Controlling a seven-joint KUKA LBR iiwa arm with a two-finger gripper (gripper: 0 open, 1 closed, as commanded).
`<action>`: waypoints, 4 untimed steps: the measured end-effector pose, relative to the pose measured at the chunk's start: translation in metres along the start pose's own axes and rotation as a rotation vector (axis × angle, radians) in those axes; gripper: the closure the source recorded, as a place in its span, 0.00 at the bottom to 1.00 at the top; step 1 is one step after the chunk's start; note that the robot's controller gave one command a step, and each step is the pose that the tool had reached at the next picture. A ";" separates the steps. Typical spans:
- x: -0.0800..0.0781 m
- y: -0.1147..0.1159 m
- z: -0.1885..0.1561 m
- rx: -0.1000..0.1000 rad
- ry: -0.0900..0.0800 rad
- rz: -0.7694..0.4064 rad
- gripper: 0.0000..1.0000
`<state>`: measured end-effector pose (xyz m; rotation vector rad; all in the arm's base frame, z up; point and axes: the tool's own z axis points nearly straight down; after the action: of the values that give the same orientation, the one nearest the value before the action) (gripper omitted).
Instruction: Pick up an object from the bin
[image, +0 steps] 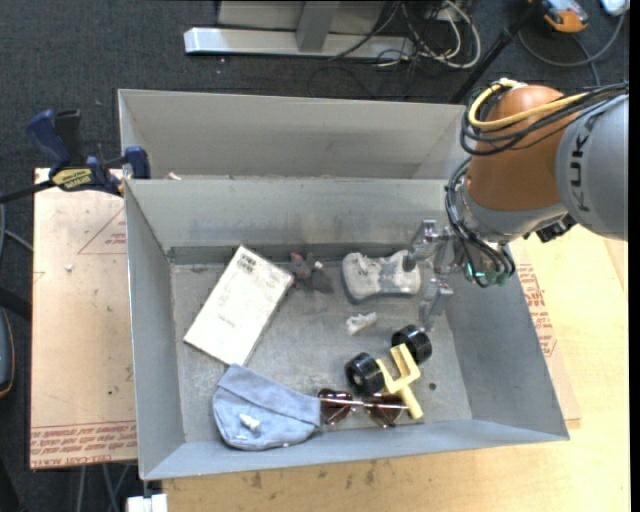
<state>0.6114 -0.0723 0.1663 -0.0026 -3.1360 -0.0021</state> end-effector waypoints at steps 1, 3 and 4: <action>-0.001 0.000 -0.003 0.000 -0.004 0.000 0.00; -0.006 0.001 -0.020 0.004 -0.022 -0.111 0.00; -0.043 -0.045 0.087 -0.001 -0.030 0.191 1.00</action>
Offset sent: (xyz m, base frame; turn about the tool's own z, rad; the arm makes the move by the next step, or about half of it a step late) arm -0.0365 0.0055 0.1032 -0.1921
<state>0.6535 -0.1172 0.0785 -0.3052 -3.1516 -0.0030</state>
